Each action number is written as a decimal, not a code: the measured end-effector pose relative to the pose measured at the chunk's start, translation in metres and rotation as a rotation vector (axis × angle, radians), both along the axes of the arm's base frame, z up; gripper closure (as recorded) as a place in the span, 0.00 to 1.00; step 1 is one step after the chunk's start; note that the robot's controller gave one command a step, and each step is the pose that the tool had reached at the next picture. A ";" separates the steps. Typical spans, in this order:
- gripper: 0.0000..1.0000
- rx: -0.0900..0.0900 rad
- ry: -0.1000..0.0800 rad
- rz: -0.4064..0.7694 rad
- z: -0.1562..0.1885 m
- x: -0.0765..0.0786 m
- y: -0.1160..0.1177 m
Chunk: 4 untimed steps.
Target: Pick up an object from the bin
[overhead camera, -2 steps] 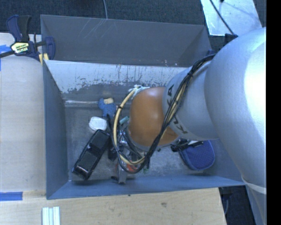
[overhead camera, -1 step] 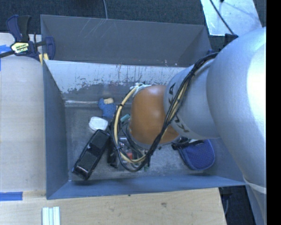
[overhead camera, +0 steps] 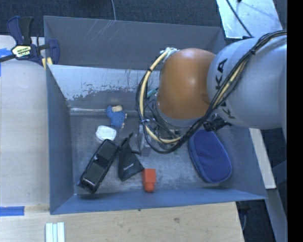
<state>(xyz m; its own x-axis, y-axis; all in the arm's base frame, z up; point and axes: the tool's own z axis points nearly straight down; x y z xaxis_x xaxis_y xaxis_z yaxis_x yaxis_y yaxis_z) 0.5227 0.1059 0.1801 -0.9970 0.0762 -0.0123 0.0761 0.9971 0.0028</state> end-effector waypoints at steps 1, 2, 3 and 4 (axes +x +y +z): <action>1.00 0.000 0.008 -0.061 -0.044 0.056 0.032; 1.00 0.001 0.008 -0.185 -0.051 0.068 0.049; 1.00 0.003 0.006 -0.330 -0.058 0.048 0.072; 1.00 0.005 0.001 -0.342 0.035 0.074 0.060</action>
Offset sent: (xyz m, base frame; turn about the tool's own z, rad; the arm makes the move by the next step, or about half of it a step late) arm 0.0539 0.0311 -0.0426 0.0635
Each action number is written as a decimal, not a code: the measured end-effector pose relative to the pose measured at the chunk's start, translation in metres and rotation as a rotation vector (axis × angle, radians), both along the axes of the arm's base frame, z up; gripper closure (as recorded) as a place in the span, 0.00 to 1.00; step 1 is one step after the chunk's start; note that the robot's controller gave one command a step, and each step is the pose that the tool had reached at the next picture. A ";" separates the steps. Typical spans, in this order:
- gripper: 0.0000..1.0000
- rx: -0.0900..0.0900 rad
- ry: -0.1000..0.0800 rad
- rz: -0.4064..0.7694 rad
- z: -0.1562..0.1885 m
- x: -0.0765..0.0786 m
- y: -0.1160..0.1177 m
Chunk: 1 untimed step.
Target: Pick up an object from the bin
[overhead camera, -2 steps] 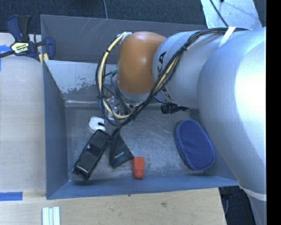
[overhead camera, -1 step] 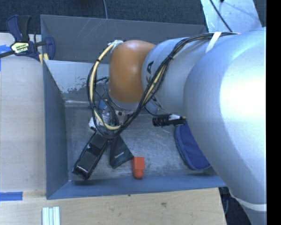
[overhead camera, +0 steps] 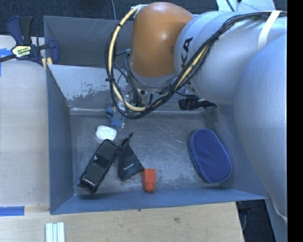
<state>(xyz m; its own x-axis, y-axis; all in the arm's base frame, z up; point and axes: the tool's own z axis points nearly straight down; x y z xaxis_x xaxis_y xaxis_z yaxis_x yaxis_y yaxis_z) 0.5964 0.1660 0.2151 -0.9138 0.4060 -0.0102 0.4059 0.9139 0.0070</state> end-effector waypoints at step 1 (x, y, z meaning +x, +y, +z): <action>1.00 -0.003 0.016 0.007 -0.071 0.002 0.021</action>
Offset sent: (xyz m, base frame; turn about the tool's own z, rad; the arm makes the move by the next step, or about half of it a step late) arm 0.0028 0.0212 -0.0672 -0.0037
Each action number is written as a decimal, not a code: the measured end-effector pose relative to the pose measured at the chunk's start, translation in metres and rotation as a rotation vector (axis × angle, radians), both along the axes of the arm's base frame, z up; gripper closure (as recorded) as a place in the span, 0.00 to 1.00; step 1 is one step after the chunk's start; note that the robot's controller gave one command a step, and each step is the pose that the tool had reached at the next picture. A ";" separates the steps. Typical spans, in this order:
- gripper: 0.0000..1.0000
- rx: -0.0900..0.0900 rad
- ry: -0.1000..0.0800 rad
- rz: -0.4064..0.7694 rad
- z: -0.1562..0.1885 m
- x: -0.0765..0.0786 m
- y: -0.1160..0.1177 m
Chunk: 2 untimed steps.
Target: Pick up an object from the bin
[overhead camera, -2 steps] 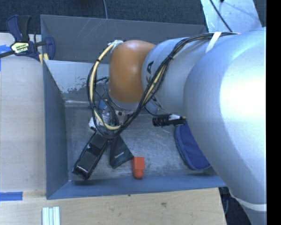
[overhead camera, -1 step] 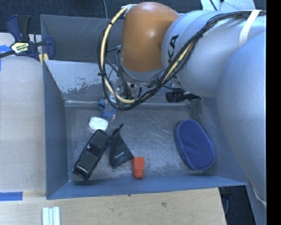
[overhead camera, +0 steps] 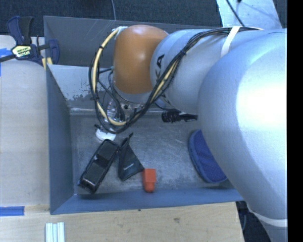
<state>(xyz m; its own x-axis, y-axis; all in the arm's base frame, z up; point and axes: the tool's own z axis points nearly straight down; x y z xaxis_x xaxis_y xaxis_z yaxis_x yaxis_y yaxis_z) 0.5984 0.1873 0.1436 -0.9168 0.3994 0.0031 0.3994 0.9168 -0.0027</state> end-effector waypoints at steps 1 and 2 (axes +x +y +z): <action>1.00 0.002 0.000 0.175 -0.059 -0.027 0.052; 1.00 0.003 -0.010 0.106 -0.014 -0.026 0.045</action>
Offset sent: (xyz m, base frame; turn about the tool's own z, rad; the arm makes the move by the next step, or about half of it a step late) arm -0.0254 0.0504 -0.0570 -0.1723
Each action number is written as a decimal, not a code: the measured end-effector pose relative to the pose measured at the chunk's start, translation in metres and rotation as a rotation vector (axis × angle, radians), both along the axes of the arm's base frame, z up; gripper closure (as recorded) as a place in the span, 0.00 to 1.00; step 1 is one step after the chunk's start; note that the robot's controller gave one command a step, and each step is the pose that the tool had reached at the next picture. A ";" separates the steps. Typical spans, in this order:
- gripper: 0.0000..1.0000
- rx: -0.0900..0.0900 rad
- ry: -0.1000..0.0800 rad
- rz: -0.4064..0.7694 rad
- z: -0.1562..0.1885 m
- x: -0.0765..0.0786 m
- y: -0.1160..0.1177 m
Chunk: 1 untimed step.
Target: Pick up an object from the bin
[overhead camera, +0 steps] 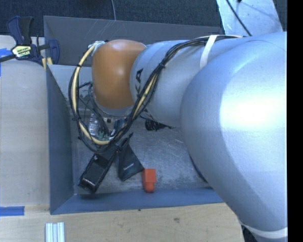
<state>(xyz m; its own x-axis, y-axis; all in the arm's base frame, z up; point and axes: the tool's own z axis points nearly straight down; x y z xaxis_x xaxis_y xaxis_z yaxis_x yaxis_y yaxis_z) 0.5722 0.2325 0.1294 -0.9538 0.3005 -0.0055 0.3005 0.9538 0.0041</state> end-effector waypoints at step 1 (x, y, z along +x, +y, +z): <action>0.00 -0.002 0.004 0.001 -0.002 -0.001 0.000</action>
Offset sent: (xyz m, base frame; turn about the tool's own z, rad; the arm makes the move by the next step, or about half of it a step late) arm 0.0000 0.0000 0.0000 0.0000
